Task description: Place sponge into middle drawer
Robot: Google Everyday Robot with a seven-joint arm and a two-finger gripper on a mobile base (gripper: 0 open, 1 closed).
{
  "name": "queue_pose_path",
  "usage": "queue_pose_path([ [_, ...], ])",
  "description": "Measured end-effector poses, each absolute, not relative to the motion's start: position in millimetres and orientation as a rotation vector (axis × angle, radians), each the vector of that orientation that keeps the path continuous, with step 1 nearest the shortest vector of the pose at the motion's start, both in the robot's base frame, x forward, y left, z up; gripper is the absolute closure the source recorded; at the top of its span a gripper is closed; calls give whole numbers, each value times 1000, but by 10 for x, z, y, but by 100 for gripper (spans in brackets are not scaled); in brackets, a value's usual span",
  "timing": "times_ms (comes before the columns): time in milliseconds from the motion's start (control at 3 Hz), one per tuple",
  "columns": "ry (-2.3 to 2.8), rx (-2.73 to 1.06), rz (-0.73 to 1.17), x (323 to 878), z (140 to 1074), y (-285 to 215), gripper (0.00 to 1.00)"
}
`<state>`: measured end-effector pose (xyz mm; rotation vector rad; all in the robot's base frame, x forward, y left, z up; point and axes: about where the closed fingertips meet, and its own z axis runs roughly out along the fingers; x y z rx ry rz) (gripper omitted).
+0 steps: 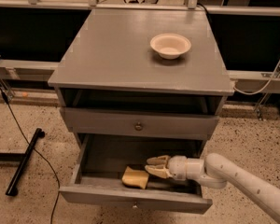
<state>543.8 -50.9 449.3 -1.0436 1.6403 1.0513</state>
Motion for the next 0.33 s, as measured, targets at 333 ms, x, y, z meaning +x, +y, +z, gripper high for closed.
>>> queue_pose_path([
  [333,1612,-1007,1016,5403,4611,-751,52],
])
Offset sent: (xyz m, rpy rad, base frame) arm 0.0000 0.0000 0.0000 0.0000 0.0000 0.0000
